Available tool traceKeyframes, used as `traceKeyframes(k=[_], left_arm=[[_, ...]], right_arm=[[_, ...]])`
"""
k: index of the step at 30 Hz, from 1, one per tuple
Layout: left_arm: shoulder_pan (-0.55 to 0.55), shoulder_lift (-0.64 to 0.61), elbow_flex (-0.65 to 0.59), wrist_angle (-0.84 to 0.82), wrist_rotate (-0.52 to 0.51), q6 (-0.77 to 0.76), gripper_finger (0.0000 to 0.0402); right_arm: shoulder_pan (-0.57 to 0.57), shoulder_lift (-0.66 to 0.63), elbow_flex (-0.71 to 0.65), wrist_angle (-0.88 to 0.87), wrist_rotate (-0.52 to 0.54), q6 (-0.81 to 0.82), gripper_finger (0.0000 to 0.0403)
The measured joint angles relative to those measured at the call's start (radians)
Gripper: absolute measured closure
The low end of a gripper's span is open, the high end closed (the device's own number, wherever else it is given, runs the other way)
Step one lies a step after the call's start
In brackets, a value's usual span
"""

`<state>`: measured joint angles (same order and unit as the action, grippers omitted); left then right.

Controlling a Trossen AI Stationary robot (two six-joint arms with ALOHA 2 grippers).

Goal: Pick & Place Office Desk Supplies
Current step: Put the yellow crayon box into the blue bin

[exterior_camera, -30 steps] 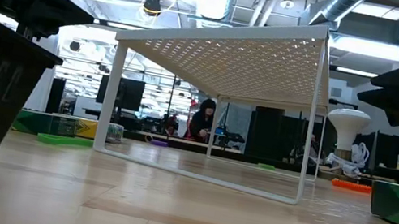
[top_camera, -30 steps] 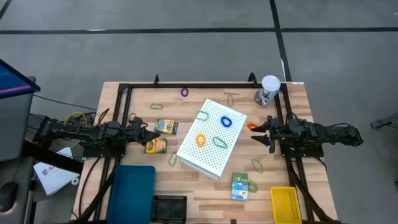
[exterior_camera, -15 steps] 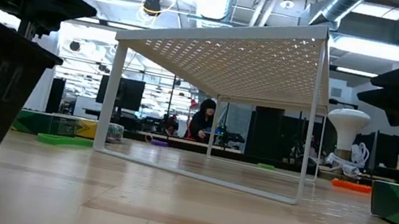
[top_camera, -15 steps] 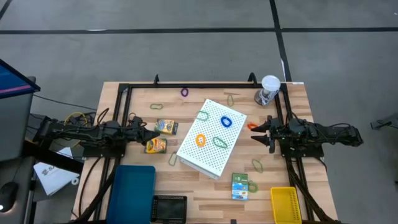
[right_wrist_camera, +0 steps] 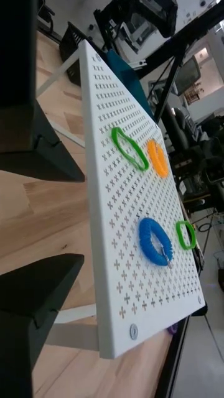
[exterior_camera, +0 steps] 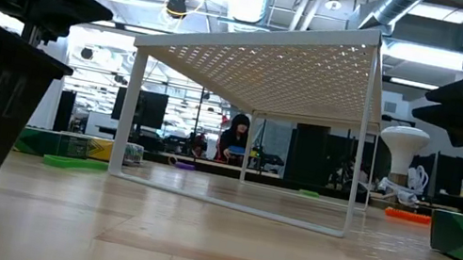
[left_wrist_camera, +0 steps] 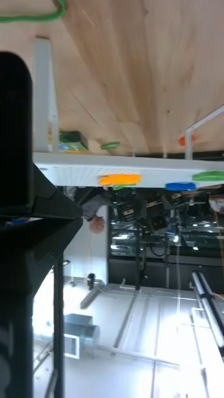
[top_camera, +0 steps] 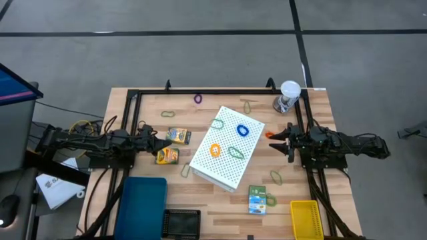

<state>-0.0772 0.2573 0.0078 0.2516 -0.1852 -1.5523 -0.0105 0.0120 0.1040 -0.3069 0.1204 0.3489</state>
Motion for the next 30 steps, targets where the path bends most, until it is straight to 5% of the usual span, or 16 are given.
traceKeyframes(k=[6, 15, 22, 30], left_arm=[[0.0, 0.0, 0.0, 0.008, -0.007, 0.0, 0.0402], [0.0, 0.0, 0.0, 0.239, -0.059, 0.0, 0.0402], [0.0, 0.0, 0.0, 0.588, -0.054, 0.0, 0.0402], [0.0, 0.0, 0.0, 0.776, -0.054, 0.004, 0.0402]], right_arm=[[0.0, 0.0, 0.0, 0.079, 0.043, 0.028, 0.0207], [0.001, 0.0, 0.0, 0.49, 0.104, 0.454, 0.0207], [0.003, 0.001, 0.0, 0.75, 0.12, 0.393, 0.0207], [0.003, 0.001, 0.0, 0.824, 0.13, 0.393, 0.0207]])
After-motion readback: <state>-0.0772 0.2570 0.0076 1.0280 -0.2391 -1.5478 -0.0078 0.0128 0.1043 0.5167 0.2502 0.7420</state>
